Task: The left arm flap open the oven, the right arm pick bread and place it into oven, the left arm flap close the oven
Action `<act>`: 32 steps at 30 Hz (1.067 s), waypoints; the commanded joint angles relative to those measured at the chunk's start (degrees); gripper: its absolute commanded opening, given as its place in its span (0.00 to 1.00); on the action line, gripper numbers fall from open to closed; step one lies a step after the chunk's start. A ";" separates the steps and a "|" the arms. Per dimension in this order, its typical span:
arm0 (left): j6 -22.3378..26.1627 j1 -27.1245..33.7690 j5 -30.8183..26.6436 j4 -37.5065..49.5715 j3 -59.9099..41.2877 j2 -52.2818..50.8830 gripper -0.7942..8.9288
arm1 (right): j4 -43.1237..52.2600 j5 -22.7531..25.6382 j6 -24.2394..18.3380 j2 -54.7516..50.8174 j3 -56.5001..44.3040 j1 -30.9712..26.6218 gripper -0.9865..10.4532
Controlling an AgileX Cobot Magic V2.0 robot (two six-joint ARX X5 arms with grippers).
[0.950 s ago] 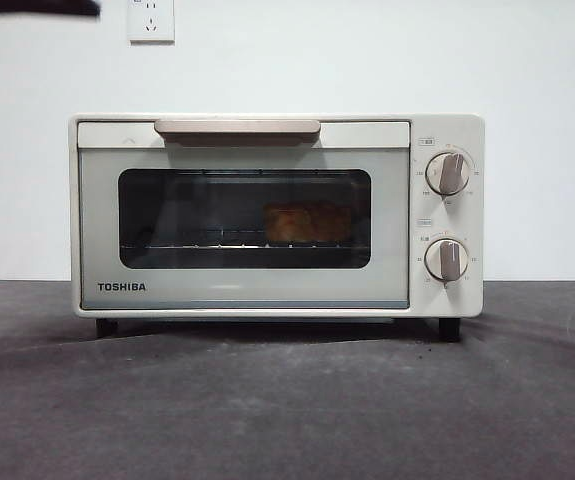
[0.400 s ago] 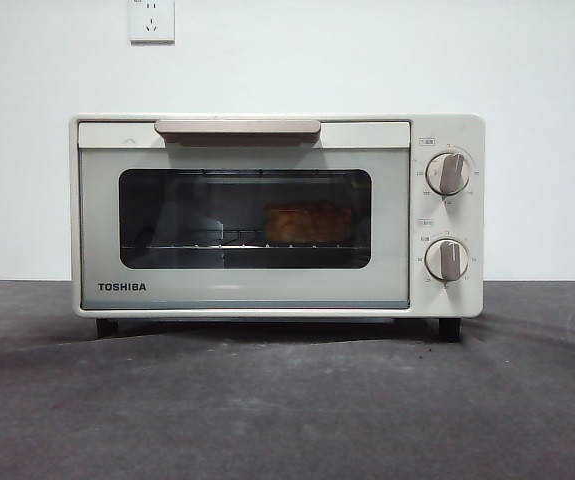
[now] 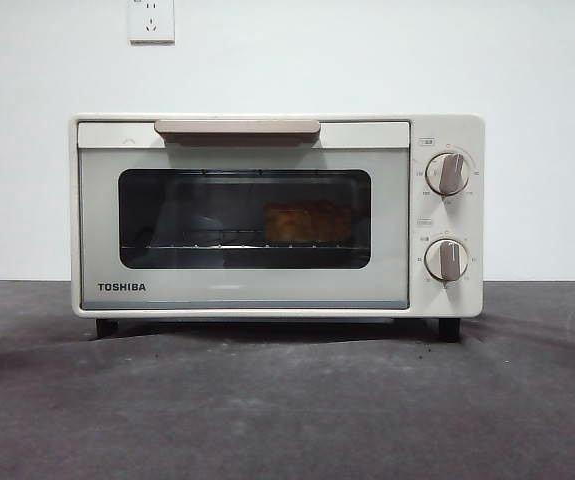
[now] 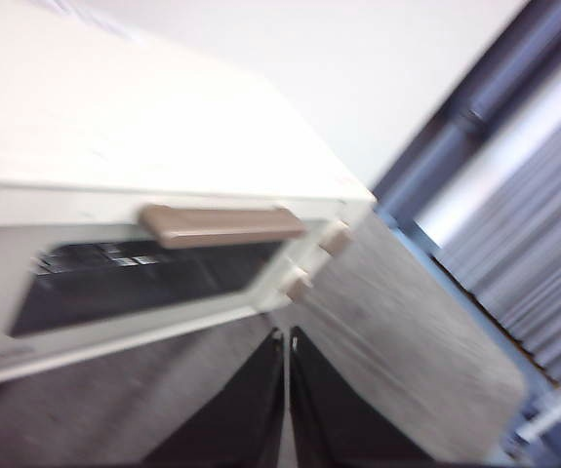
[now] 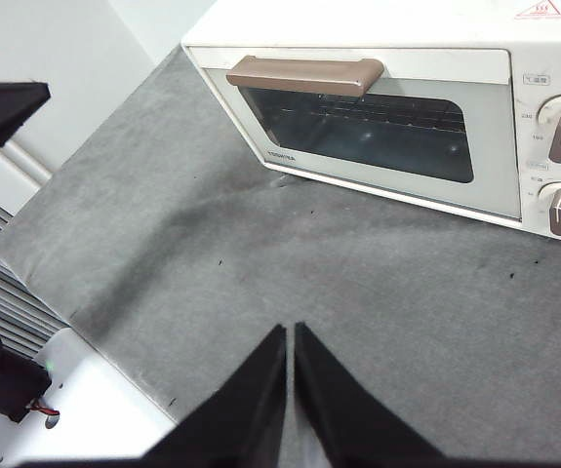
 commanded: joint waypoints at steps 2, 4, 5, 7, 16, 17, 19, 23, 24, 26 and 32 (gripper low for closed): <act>1.42 1.86 -1.77 9.84 -9.22 -6.08 0.10 | 0.57 0.07 -0.68 0.15 1.07 0.46 0.09; -1.55 2.75 -7.37 14.21 -14.60 -10.08 0.10 | 0.57 0.07 -0.68 0.15 1.07 0.46 0.09; -2.38 2.97 -10.23 15.17 -16.76 -11.80 0.10 | 0.57 0.07 -0.68 0.17 1.07 0.46 0.09; -3.58 3.02 -16.09 15.28 -21.07 -15.54 0.10 | 0.57 0.07 -0.68 0.15 1.07 0.46 0.09; 3.96 1.79 -40.72 13.62 -32.76 -26.12 0.11 | 0.57 0.07 -0.68 0.15 1.07 0.46 0.09; 5.46 1.64 -41.94 12.79 -33.33 -27.06 0.11 | 0.57 0.07 -0.68 0.15 1.07 0.46 0.09; 8.66 1.57 -43.45 8.66 -33.75 -29.40 0.11 | 0.57 0.07 -0.68 0.15 1.07 0.46 0.09; 13.57 1.57 -43.65 1.73 -33.73 -32.72 0.11 | 0.57 0.07 -0.68 0.15 1.07 0.46 0.09; 14.86 1.57 -43.65 1.70 -33.73 -32.65 0.11 | 0.59 0.07 -0.68 0.15 1.07 0.46 0.09; 16.81 1.57 -43.65 1.70 -33.73 -32.65 0.11 | 0.57 0.07 -0.68 0.15 1.07 0.46 0.09; 17.92 1.57 -43.67 1.70 -33.73 -32.65 0.11 | 0.57 0.07 -0.68 0.15 1.07 0.46 0.09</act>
